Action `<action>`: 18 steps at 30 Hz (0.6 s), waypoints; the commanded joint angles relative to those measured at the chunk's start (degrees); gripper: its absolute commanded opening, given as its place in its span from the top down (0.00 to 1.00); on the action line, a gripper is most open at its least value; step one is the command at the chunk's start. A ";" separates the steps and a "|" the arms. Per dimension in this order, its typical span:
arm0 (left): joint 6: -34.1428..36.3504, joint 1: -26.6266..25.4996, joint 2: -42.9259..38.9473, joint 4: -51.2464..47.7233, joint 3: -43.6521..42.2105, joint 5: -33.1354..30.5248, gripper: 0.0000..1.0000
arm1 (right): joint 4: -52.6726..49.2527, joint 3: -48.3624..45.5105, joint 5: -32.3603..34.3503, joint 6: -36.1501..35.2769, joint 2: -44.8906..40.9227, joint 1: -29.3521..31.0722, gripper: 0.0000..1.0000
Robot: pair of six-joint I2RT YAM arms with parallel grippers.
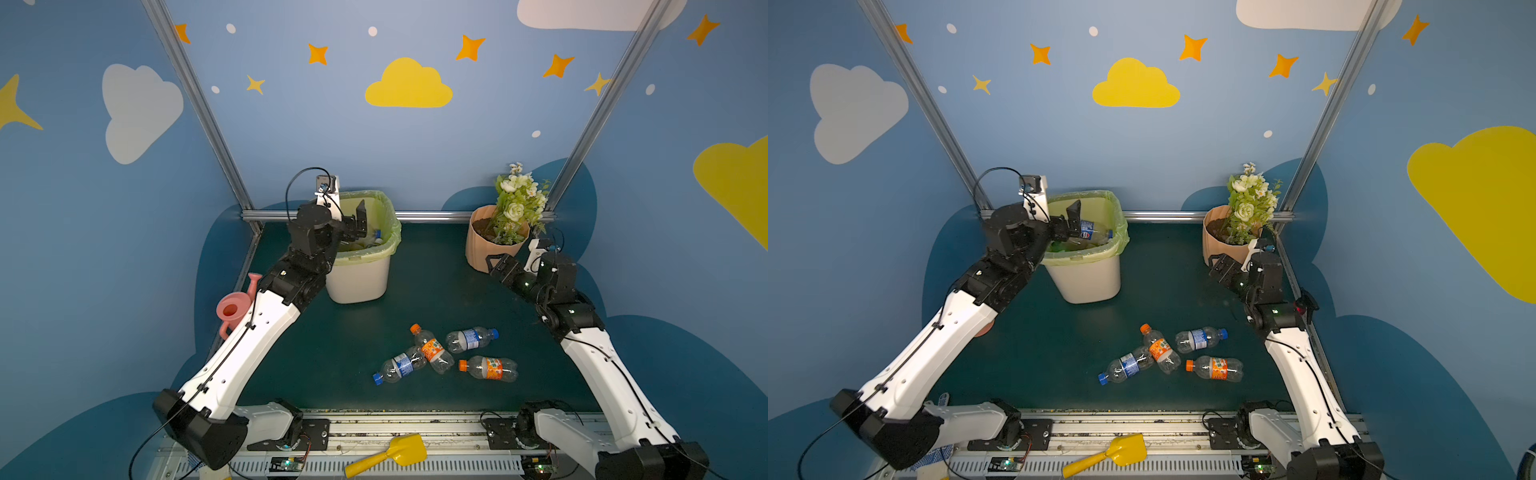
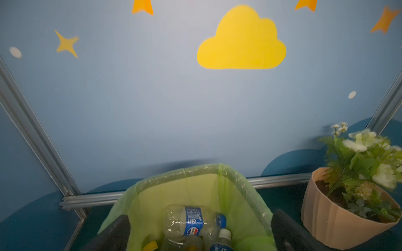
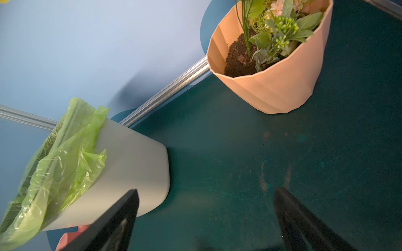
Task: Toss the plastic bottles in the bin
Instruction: 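Carry the blue-capped bottle over the bin with the left gripper and release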
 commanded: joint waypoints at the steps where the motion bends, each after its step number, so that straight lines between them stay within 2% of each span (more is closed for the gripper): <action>1: 2.85 0.20 -7.10 4.82 3.52 1.55 0.00 | -0.83 -0.94 0.51 -0.23 -1.37 -0.58 0.04; 5: 2.83 0.11 -11.89 6.28 -1.27 3.40 0.00 | -0.96 -1.40 0.31 0.12 -1.28 -0.91 0.04; 8: 2.67 0.19 -14.53 6.48 -5.46 2.09 0.00 | -2.55 -1.05 0.76 0.49 -0.84 -1.22 0.04; 15: 0.06 0.18 -18.27 2.63 -12.30 1.96 0.00 | -10.51 -1.04 2.17 3.92 1.03 -2.10 0.04; 18: -1.15 0.11 -19.61 0.53 -14.97 2.72 0.00 | -12.52 -2.70 0.74 5.89 1.40 -2.23 0.04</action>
